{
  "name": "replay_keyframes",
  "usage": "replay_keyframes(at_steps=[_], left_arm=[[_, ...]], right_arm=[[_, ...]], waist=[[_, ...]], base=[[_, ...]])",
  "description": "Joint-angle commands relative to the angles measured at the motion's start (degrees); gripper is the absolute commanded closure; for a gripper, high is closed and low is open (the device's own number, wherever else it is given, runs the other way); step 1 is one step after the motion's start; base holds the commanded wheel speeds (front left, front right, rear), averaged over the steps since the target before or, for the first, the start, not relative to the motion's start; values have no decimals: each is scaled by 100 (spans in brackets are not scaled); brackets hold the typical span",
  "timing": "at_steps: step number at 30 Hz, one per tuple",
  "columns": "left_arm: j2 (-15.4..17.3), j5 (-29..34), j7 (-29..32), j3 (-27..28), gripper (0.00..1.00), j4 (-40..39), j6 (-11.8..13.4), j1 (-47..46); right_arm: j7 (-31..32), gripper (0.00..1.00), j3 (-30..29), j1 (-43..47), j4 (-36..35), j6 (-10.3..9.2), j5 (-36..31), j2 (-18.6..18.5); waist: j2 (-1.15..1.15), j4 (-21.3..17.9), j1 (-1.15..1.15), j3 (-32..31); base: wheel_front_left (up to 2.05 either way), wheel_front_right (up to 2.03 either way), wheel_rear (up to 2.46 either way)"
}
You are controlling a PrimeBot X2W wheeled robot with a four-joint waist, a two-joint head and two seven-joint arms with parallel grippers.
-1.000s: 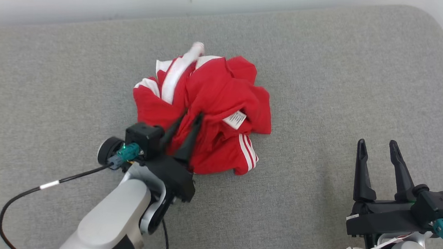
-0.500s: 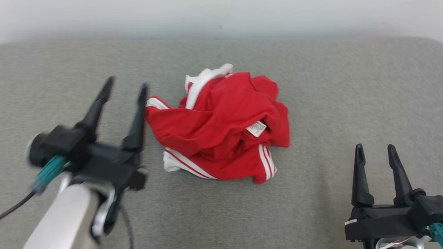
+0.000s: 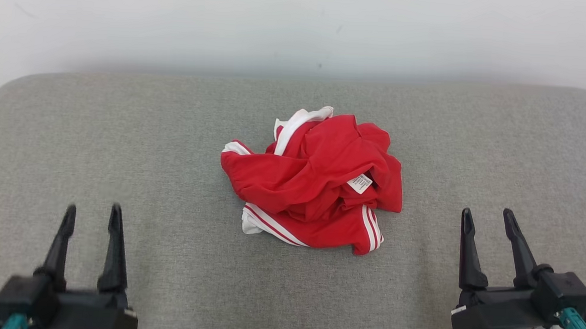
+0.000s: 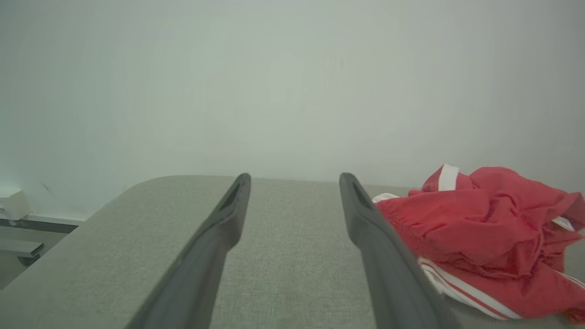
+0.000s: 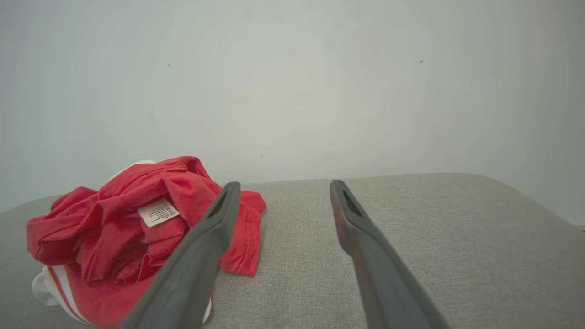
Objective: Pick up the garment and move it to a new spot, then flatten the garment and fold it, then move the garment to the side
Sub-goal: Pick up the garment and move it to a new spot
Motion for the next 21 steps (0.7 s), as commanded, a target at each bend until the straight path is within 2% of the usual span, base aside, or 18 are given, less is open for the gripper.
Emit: replay_keyframes(at_steps=[1,10,21], left_arm=[[-62,121,-18,66,0,-1,-53,188],[-433,495,-18,407,0,53,-318,593],[-628,693,-18,550,0,151,-515,471]], right_arm=[[-4,0,-9,79,10,-12,36,-1],[-4,0,11,239,96,-12,92,0],[-4,0,19,229,121,-12,96,0]], waist=[[0,59,1,-65],[0,141,1,-130],[0,57,1,-74]], base=[[0,0,0],[0,0,0],[0,0,0]])
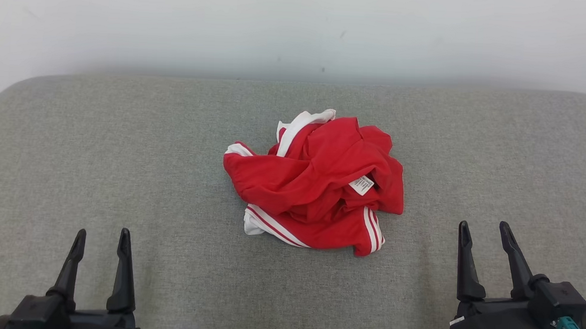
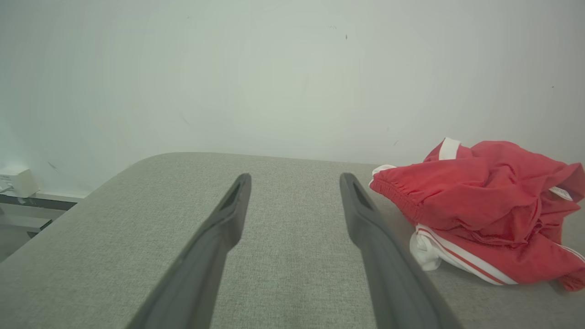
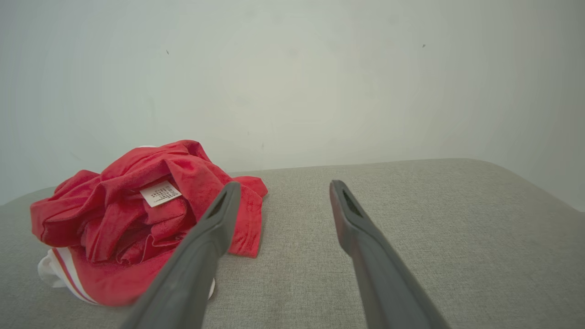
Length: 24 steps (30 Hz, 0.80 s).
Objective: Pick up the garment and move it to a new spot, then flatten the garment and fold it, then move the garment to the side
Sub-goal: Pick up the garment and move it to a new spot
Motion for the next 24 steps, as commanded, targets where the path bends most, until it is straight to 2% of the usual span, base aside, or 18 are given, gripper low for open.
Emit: replay_keyframes(at_steps=[1,7,12,15,18,24], left_arm=[[-25,46,-19,41,0,18,-31,-70],[-17,58,-19,93,0,76,-64,-499],[220,-200,19,-139,0,485,-97,-1472],[465,-457,204,-430,0,727,-92,-2031],[921,-949,642,-917,0,954,-85,-2651],[1452,-1601,1201,-1449,0,1134,-86,-3184]], right_arm=[[-5,0,-6,10,7,-12,47,0],[-5,0,-10,-47,-16,-12,58,0],[-4,0,79,-160,22,-12,134,0],[-5,0,79,-261,23,-12,169,0],[-5,0,72,-342,30,-12,229,1],[-4,0,69,-434,33,-12,308,1]], waist=[[0,-29,0,17],[0,-81,0,104],[0,-261,0,277],[0,-410,0,408],[0,-619,0,592],[0,-841,0,784]], base=[[0,0,0],[0,0,0],[0,0,0],[0,0,0],[0,0,0],[0,0,0]])
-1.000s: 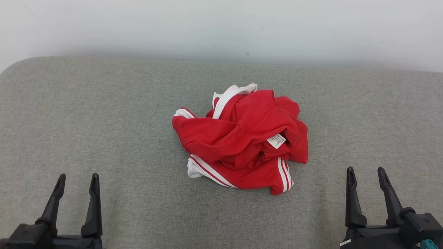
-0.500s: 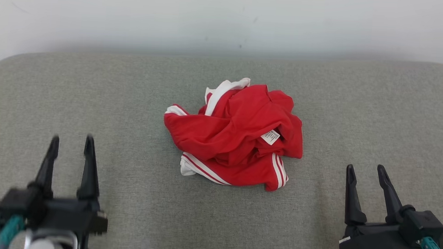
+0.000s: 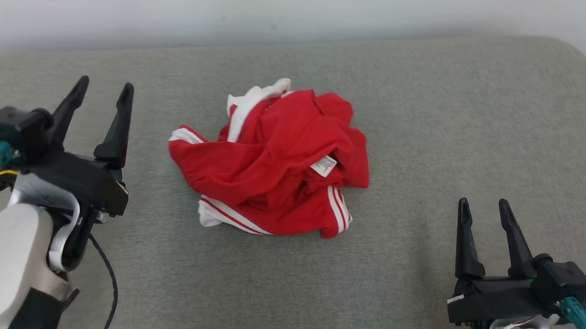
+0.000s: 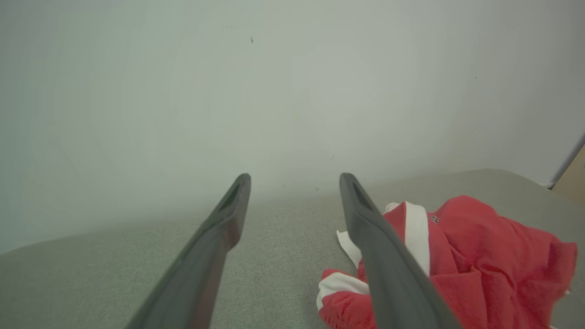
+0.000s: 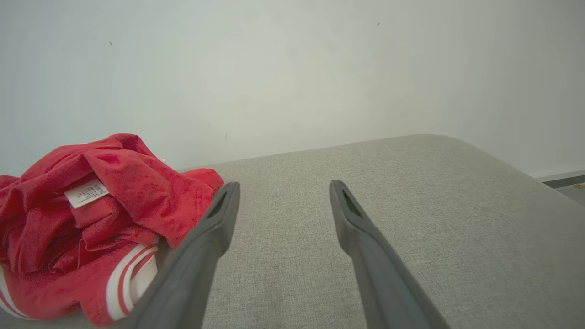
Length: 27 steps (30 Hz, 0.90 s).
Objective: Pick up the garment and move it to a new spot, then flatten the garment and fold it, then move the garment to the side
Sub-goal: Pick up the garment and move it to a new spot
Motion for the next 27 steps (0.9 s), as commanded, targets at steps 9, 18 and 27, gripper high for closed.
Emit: replay_keyframes(at_steps=[9,18,27], left_arm=[[555,-1218,975,-783,0,361,10,-345],[700,-1954,1830,-1298,0,931,9,-255],[525,-2556,2135,-1561,10,1301,9,-291]], right_arm=[[-4,0,29,-163,18,-12,101,1],[-4,0,55,-201,57,-12,189,1],[-4,0,92,-273,62,-12,225,1]], waist=[[-1,-412,-1,343],[-1,-598,-1,435],[-1,-678,-1,557]], base=[[0,0,0],[0,0,0],[0,0,0]])
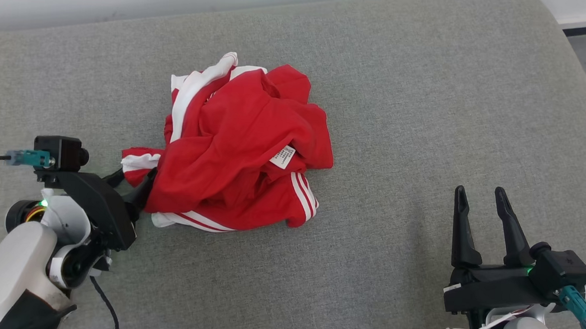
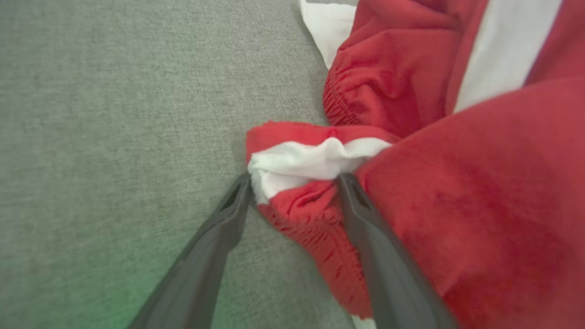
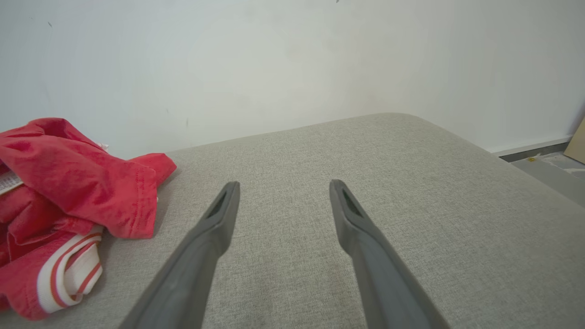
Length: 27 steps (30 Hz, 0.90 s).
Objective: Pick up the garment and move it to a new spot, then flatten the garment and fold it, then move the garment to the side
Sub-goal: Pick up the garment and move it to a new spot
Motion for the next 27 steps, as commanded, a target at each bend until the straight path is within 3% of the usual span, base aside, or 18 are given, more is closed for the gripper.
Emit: replay_keyframes(at_steps=[1,10,18,27], left_arm=[[-6,36,-35,-101,100,71,9,-19],[156,327,-1304,-299,100,68,9,-590],[0,708,-2286,-246,100,-191,12,-1293],[-254,930,-2099,-295,100,-628,25,-2772]], right_arm=[[-5,0,0,-62,4,-12,43,1],[-4,0,-145,12,-7,-12,-75,1],[-4,0,-200,135,-18,-12,-135,0],[-4,0,-245,165,19,-12,-157,0]], waist=[[-1,-15,-1,21],[-1,180,-1,-101],[-1,619,-1,-351],[-1,1106,-1,-559]], base=[[0,0,0],[0,0,0],[0,0,0],[0,0,0]])
